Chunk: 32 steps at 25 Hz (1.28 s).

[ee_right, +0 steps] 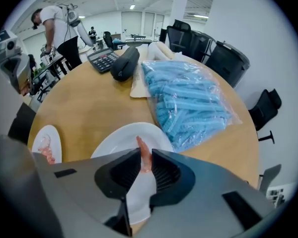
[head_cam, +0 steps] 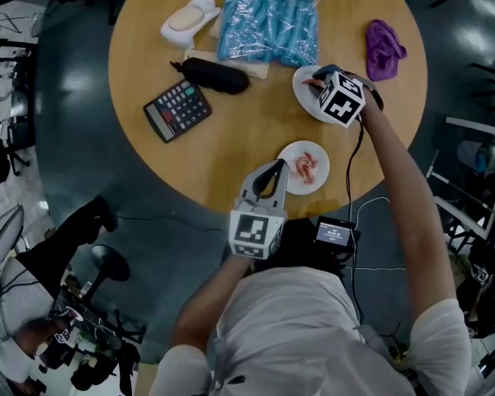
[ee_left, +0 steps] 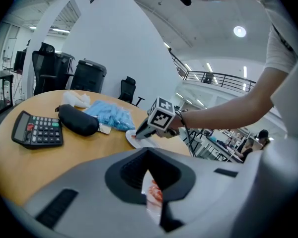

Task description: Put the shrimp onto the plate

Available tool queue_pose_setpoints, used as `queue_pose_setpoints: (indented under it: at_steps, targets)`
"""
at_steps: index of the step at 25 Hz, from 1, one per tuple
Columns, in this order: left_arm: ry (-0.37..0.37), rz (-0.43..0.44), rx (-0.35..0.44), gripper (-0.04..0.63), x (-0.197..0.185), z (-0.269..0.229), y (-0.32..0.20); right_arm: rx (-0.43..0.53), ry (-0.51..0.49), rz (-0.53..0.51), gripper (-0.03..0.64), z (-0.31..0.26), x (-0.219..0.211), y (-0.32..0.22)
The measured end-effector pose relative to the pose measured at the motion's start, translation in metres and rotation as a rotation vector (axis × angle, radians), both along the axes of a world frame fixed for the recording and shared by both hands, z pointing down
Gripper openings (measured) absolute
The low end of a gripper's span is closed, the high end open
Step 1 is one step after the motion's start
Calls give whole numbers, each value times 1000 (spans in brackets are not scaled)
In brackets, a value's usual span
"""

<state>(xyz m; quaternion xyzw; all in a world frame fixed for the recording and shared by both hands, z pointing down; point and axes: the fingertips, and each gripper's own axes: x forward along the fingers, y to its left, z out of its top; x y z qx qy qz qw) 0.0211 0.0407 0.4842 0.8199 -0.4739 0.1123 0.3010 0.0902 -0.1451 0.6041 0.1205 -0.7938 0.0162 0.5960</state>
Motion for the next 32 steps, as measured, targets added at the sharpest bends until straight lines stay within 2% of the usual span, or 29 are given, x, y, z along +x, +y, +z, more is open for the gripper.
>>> queue_pose_setpoints:
  at_steps: [2, 4, 17, 23, 28, 32]
  targets:
    - [-7, 6, 3, 8, 0, -1, 4, 27, -46, 58, 52, -9, -1, -4]
    - [-11, 4, 10, 7, -3, -2, 8, 44, -75, 92, 51, -16, 0, -4]
    - [-5, -15, 21, 8, -11, -8, 40, 27, -109, 169, 43, -26, 22, 63]
    - [-4, -23, 14, 8, -18, -4, 51, 23, -177, 182, 43, -51, 18, 140]
    - [0, -37, 15, 8, -27, -6, 52, -79, -240, 226, 43, -58, -4, 222]
    - [-7, -41, 26, 8, -33, -8, 49, -142, -218, 244, 43, -40, -21, 265]
